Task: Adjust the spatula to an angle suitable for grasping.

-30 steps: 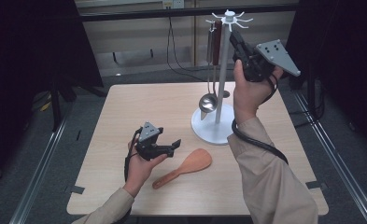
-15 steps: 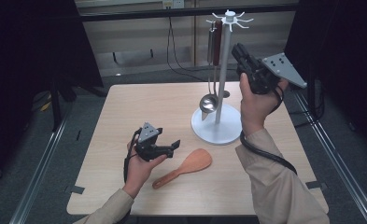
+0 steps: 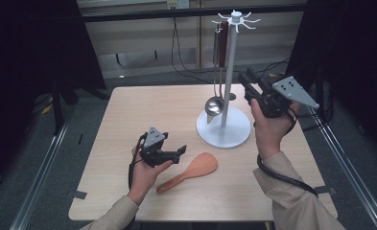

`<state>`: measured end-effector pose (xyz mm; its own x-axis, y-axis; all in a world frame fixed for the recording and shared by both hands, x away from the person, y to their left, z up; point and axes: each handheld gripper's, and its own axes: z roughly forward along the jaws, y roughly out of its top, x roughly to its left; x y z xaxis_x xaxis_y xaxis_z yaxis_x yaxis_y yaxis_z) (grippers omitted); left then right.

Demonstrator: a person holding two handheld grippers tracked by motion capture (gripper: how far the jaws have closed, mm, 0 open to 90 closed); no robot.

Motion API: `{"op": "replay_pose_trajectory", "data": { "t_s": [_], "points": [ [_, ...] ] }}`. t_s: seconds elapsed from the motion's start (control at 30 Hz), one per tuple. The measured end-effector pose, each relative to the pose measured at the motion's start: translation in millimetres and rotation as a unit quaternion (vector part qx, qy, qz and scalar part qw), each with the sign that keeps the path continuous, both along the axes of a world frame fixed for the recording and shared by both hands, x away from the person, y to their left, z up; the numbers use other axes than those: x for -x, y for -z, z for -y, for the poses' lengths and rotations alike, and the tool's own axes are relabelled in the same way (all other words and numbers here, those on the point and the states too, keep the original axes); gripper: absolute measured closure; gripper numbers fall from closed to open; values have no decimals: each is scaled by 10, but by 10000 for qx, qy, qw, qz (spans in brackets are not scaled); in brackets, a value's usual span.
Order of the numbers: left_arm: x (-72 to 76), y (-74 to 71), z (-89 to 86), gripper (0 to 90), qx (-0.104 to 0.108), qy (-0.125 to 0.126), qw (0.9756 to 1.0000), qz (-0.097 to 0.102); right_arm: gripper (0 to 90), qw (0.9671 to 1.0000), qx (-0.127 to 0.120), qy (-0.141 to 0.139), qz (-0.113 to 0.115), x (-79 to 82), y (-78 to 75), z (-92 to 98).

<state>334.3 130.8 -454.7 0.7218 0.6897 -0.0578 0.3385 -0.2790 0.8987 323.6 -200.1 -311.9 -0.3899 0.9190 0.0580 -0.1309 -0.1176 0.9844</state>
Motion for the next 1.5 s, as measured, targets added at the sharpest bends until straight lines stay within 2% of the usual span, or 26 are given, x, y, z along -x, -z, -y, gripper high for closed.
{"op": "replay_pose_trajectory", "data": {
  "t_s": [0.07,0.3,0.33,0.37,0.5,0.6,0.7,0.87,0.97,1.13,1.2,1.3,1.5],
  "points": [
    [1,-1,-1,137,3,23,10000,20,664,9999,91,-3,-42,34,62,19],
    [31,2,19,137,-24,8,10000,15,590,9997,39,-28,-247,132,266,70],
    [43,12,32,137,27,0,10000,-3,579,9997,29,-36,-249,140,280,77],
    [42,11,25,137,-43,30,10000,29,560,9996,22,-44,-289,160,302,90],
    [67,17,20,136,-58,-13,10000,17,527,9994,-32,-76,-323,205,355,121],
    [84,29,9,136,-9,-55,10000,-31,485,9989,-70,-113,-449,234,417,141],
    [96,32,-2,135,-81,-52,10000,-18,441,9982,-63,-144,-585,260,504,159],
    [116,40,-15,134,-70,-69,9999,-29,355,9965,-71,-108,-830,314,674,176],
    [128,37,-35,134,-87,-64,9999,-5,329,9953,-65,-119,-958,343,776,182],
    [157,54,-78,134,-83,-122,9999,-73,286,9934,-14,-104,-1144,378,935,197],
    [167,61,-93,133,-87,-144,9998,-84,271,9927,34,-130,-1202,390,973,199],
    [192,66,-114,133,-125,-118,9998,-109,232,9906,241,-158,-1337,413,1025,190],
    [231,70,-170,133,-159,-173,9996,-146,174,9879,320,-310,-1488,415,1130,163]
  ]
}}
